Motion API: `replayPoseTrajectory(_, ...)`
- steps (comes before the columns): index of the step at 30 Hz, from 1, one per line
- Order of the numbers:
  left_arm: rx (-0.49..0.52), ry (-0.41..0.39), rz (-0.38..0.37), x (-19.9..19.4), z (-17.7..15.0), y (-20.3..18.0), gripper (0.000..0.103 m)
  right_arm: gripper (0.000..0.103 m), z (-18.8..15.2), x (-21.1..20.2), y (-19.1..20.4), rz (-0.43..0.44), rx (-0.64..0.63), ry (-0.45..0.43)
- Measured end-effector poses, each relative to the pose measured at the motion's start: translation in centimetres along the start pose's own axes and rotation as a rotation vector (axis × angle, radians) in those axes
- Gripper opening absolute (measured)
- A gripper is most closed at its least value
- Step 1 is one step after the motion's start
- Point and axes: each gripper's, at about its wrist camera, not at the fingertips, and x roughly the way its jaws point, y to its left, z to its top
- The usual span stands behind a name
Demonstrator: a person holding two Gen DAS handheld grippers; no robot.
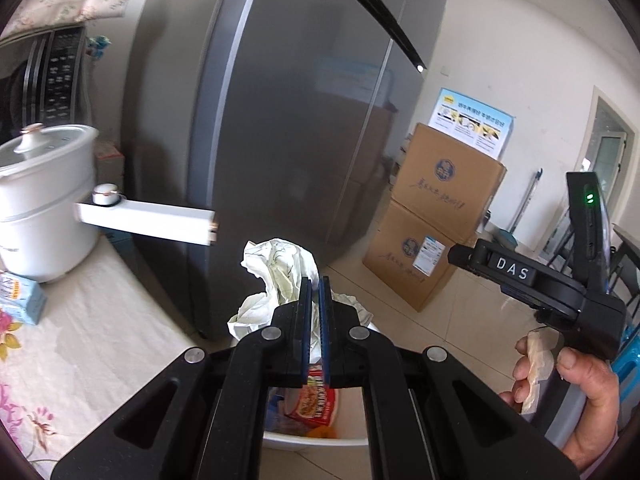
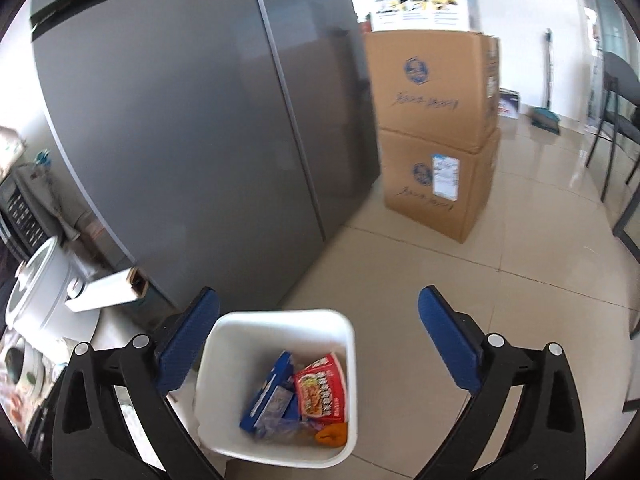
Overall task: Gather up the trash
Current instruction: 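Carry the pepper and tissue to the white bin and open both tools over it, then move the left tool back over the table toward the milk carton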
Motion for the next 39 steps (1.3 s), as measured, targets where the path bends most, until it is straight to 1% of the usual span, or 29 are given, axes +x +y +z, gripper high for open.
replayPoseTrajectory(2, 0.002, 0.012, -0.013, 0.9, 0.1, -0.7, 0.004, 0.096, 0.2, -0.2, -0.8, -0.021, 0.02, -0.012)
replayPoseTrajectory(6, -0.006, 0.039, -0.035, 2.7, 0.3, -1.8, 0.004, 0.096, 0.4, 0.2, -2.3, -0.049, 0.066, -0.008)
replayPoseTrajectory(10, -0.041, 0.101, -0.062, 5.4, 0.2, -2.0, 0.004, 0.096, 0.4, 0.6, -3.2, -0.065, 0.088, 0.007)
replayPoseTrajectory(11, -0.055, 0.125, -0.069, 6.1, 0.0, -2.0, 0.006, 0.096, 0.5, 0.7, -3.4, -0.066, 0.089, 0.009)
replayPoseTrajectory(13, -0.073, 0.153, -0.081, 7.0, -0.3, -1.9, 0.012, 0.096, 0.6, 0.8, -3.6, -0.065, 0.093, 0.01)
replayPoseTrajectory(15, -0.08, 0.163, -0.078, 7.2, -0.6, -1.8, 0.025, 0.096, 0.7, 0.9, -3.5, -0.062, 0.089, 0.011)
replayPoseTrajectory(16, -0.08, 0.164, -0.074, 7.2, -0.8, -1.8, 0.027, 0.096, 0.7, 0.9, -3.5, -0.061, 0.085, 0.013)
replayPoseTrajectory(18, -0.085, 0.163, -0.062, 7.1, -1.0, -1.6, 0.036, 0.096, 0.6, 1.0, -3.3, -0.058, 0.075, 0.016)
replayPoseTrajectory(19, -0.09, 0.164, -0.056, 7.0, -1.0, -1.3, 0.038, 0.096, 0.6, 1.0, -3.2, -0.054, 0.07, 0.019)
replayPoseTrajectory(20, -0.1, 0.167, -0.043, 6.8, -1.0, -1.0, 0.042, 0.096, 0.5, 1.0, -3.0, -0.051, 0.065, 0.022)
replayPoseTrajectory(22, -0.123, 0.174, -0.009, 6.6, -1.0, 0.1, 0.047, 0.096, 0.5, 1.1, -2.6, -0.043, 0.057, 0.027)
replayPoseTrajectory(23, -0.135, 0.174, 0.017, 6.4, -1.0, 0.7, 0.051, 0.096, 0.4, 1.0, -2.3, -0.038, 0.052, 0.03)
replayPoseTrajectory(24, -0.147, 0.171, 0.045, 6.2, -1.1, 1.4, 0.058, 0.096, 0.3, 1.0, -2.0, -0.032, 0.044, 0.035)
replayPoseTrajectory(26, -0.176, 0.167, 0.095, 5.7, -1.3, 3.0, 0.064, 0.096, 0.0, 1.1, -0.9, -0.016, 0.014, 0.046)
replayPoseTrajectory(30, -0.246, 0.171, 0.187, 4.7, -1.9, 6.9, 0.066, 0.096, -0.7, 1.1, 1.1, 0.0, -0.051, 0.06)
replayPoseTrajectory(31, -0.271, 0.171, 0.223, 4.3, -2.2, 8.3, 0.066, 0.096, -0.9, 1.1, 1.8, 0.004, -0.071, 0.06)
replayPoseTrajectory(33, -0.304, 0.166, 0.276, 3.5, -2.7, 10.2, 0.072, 0.096, -1.2, 1.0, 2.6, 0.01, -0.097, 0.061)
replayPoseTrajectory(34, -0.329, 0.157, 0.326, 2.8, -3.0, 11.6, 0.073, 0.096, -1.4, 1.0, 3.1, 0.016, -0.111, 0.065)
replayPoseTrajectory(35, -0.345, 0.148, 0.369, 2.3, -3.3, 12.7, 0.077, 0.096, -1.6, 1.0, 3.6, 0.024, -0.124, 0.071)
replayPoseTrajectory(36, -0.364, 0.134, 0.429, 1.7, -3.7, 14.0, 0.082, 0.096, -1.7, 1.0, 4.0, 0.03, -0.134, 0.076)
replayPoseTrajectory(38, -0.408, 0.112, 0.522, 0.7, -4.2, 16.5, 0.087, 0.096, -2.1, 1.2, 5.0, 0.042, -0.159, 0.087)
replayPoseTrajectory(39, -0.442, 0.106, 0.57, 0.3, -4.5, 18.1, 0.088, 0.096, -2.2, 1.2, 5.3, 0.046, -0.168, 0.09)
